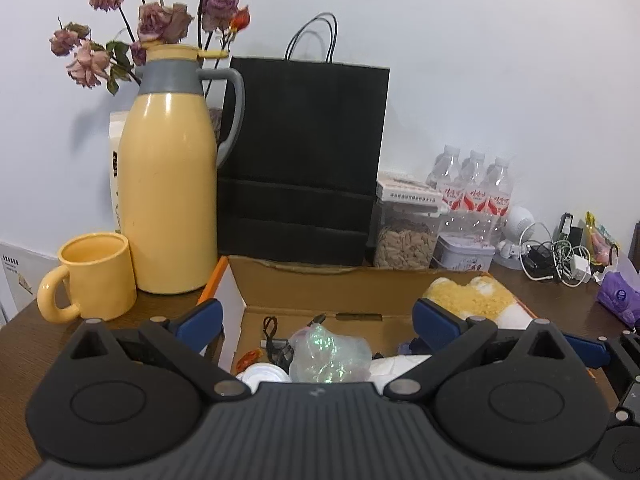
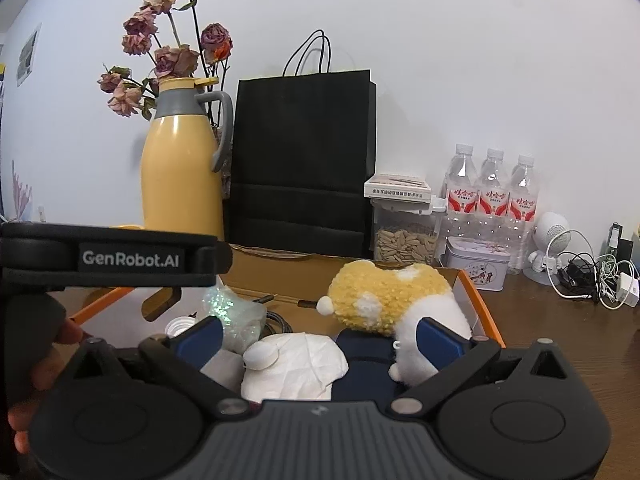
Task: Organize objects
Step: 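Carry the white case and plastic bag into the box and open both grippers, then withdraw both grippers from the box back over the table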
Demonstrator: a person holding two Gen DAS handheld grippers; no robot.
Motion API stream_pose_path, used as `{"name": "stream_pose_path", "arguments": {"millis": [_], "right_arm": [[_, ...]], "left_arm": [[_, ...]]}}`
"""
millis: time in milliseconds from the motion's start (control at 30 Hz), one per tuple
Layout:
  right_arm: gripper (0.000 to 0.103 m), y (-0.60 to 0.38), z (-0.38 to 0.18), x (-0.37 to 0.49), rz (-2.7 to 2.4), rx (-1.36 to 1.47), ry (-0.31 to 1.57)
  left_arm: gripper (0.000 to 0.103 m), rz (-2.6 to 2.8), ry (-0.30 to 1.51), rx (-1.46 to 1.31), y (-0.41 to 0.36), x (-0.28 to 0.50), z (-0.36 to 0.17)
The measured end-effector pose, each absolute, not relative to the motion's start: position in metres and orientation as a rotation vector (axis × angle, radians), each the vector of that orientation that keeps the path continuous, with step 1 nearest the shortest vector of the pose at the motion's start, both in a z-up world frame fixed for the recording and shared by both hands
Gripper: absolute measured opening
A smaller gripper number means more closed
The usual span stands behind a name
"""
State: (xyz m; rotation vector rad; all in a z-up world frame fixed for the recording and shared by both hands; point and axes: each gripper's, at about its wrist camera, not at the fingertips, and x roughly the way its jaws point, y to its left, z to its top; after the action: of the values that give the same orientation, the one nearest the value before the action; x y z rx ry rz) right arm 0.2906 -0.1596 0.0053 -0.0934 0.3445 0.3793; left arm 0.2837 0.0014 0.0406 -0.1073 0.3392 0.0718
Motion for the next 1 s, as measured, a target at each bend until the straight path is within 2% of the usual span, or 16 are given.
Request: {"name": "stream_pose_path", "arguments": {"millis": [433, 700, 1000], "right_arm": [[0.103, -0.18, 0.016, 0.251, 0.386, -0.124, 0.276], [0.103, -0.198, 0.007, 0.23, 0.361, -0.138, 0.283], [0.103, -0.226, -0.009, 0.213, 0.295, -0.125, 0.333]], "left_arm": [[0.103, 0.098, 0.258, -0.074, 0.025, 0.238, 0.051], [0.103, 0.089, 0.296, -0.101, 0.042, 0.216, 0.041], [0.103, 0.07, 0.429, -0.075, 0.043, 0.202, 0.005]]}}
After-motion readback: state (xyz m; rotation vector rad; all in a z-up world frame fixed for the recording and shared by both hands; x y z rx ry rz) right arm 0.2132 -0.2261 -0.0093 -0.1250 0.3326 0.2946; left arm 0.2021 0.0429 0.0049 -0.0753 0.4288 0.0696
